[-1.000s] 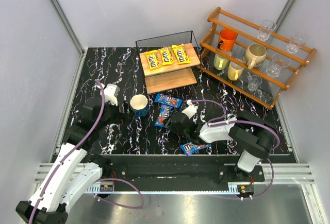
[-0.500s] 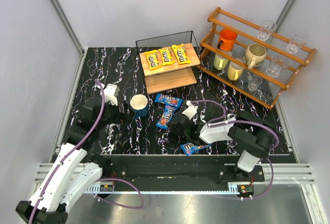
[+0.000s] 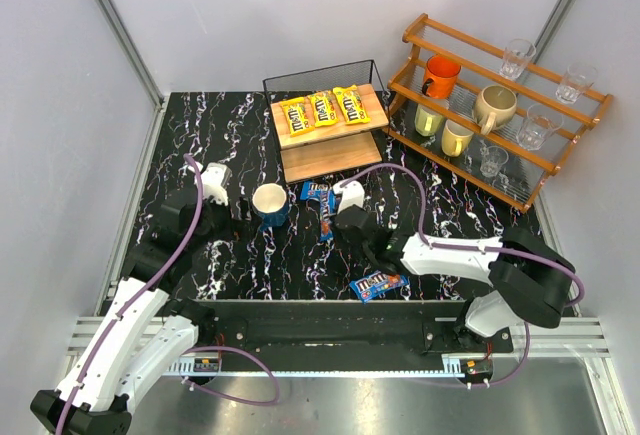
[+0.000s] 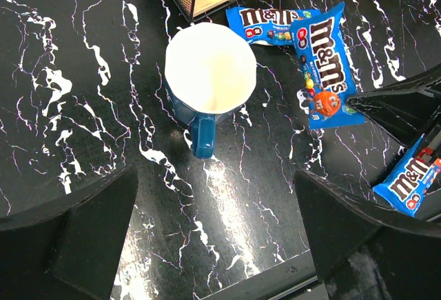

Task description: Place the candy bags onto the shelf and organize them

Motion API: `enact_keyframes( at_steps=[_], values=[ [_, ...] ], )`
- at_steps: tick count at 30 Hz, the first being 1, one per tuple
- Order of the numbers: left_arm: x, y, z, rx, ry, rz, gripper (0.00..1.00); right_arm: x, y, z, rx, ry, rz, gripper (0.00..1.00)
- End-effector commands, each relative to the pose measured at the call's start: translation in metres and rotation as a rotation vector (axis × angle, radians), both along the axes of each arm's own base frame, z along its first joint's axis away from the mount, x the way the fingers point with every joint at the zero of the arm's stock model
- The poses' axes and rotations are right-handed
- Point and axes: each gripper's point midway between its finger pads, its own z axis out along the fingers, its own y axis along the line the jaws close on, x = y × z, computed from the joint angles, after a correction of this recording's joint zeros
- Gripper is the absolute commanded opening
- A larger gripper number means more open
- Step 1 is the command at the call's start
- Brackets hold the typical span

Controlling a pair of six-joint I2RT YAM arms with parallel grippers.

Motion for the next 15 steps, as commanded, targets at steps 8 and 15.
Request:
enact_keyframes(
  at_steps=[8,15],
  values=[
    [0.004,-0.001,0.013,-0.021,-0.047,0.008,0.99,0.051,0.014,0.037,-0.278,-0.286,0.152,0.0],
    [0.004,-0.001,0.013,-0.022,-0.047,0.007,0.99,0.096,0.025,0.055,-0.169,-0.272,0.157,0.0]
  ],
)
